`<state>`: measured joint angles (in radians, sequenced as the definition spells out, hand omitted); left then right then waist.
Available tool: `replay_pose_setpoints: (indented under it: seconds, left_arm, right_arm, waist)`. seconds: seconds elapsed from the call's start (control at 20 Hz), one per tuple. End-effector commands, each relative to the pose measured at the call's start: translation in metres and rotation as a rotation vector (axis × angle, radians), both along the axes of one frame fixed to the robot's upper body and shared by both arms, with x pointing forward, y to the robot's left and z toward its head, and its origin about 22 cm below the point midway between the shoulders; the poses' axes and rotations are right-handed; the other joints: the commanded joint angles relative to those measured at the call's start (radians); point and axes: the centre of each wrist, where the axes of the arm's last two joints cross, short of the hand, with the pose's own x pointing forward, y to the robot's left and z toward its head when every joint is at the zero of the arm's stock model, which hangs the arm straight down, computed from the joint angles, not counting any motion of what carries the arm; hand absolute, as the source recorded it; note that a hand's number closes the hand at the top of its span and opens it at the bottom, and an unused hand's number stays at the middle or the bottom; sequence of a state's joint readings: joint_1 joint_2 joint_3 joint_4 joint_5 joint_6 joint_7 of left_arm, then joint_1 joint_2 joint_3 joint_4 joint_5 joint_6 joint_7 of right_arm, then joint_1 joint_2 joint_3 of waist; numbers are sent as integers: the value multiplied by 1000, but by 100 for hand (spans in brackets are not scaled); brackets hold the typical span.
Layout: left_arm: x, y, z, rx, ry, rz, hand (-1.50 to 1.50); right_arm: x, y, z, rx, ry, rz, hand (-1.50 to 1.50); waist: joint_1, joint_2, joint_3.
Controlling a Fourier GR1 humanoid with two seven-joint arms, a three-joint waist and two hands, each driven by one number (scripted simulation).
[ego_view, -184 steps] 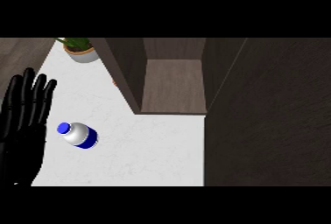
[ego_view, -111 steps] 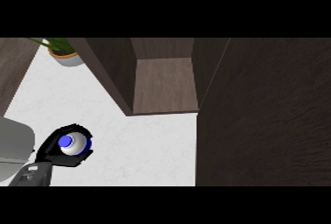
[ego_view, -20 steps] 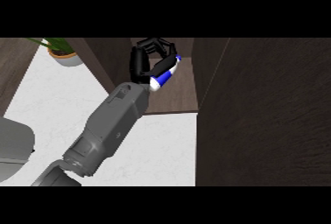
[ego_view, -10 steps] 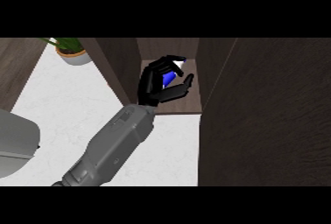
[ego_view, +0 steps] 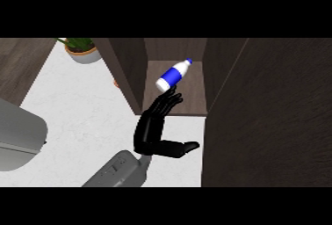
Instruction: Pick up the bottled water, place it into the cabinet and close the cabinet
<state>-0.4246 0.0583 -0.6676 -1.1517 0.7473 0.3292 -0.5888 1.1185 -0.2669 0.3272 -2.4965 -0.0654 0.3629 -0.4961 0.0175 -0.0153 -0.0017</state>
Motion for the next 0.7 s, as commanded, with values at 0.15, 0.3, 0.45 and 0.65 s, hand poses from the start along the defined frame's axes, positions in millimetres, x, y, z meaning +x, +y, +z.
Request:
replay_pose_setpoints:
  seconds: [0.15,0.3,0.45,0.65]
  left_arm:
    - [-69,56,-8,-1,7,105,-150]
    - [-95,79,-18,-29,25,101,-150]
    - [-114,110,-19,-21,13,95,-150]
    - [-128,135,-8,-3,-26,71,-150]
  right_arm:
    - [0,0,40,-118,-77,-7,-150]
    - [-1,0,45,-146,-41,163,150]
    - [6,0,35,-226,-63,296,150]
    - [15,0,48,-320,-119,460,150]
  waist:
    - [22,1,0]
    - [12,3,-1]
    - [28,-2,-3]
    - [49,-5,-5]
